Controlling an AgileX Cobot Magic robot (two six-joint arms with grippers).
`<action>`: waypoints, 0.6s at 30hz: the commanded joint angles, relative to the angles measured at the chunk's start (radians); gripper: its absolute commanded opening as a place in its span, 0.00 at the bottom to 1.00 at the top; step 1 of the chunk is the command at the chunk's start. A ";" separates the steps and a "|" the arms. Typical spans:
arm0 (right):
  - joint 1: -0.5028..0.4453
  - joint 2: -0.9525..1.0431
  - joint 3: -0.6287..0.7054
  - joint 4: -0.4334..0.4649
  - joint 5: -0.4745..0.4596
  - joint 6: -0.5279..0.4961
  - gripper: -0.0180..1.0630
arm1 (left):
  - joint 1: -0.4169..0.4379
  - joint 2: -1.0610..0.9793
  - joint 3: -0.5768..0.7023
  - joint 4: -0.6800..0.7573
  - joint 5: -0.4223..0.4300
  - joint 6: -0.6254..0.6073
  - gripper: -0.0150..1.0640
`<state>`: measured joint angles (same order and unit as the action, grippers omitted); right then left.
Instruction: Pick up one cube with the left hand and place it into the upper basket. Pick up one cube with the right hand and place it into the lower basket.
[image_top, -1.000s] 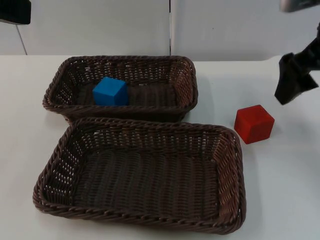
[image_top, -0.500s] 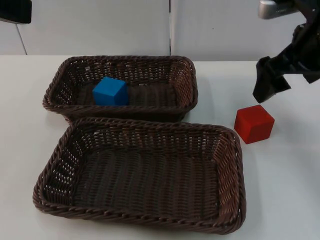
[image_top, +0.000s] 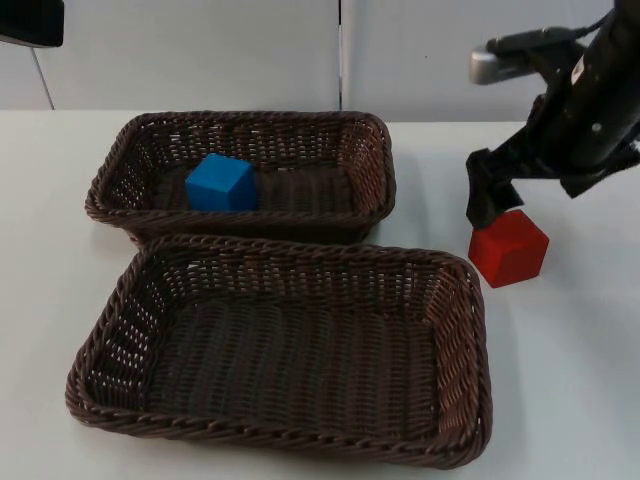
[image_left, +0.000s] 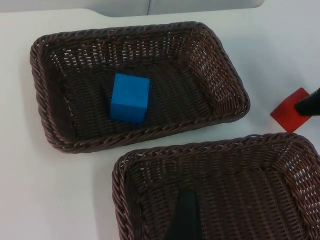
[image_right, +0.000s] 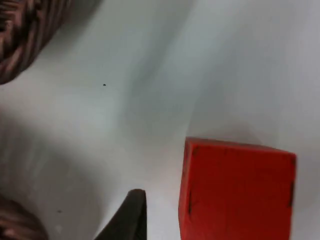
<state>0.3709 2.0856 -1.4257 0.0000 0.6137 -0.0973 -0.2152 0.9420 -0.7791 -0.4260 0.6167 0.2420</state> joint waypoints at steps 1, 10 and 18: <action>0.003 0.017 -0.010 0.000 -0.019 0.004 0.99 | -0.005 -0.006 0.003 -0.012 -0.002 -0.003 0.65; 0.003 0.085 -0.010 0.000 -0.063 0.004 0.99 | -0.005 -0.006 0.003 -0.012 -0.002 -0.003 0.65; 0.003 0.110 -0.010 0.000 -0.065 0.004 0.99 | -0.005 -0.006 0.003 -0.012 -0.002 -0.003 0.65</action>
<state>0.3709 2.1937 -1.4317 0.0000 0.5586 -0.0973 -0.2152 0.9420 -0.7791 -0.4284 0.6167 0.2420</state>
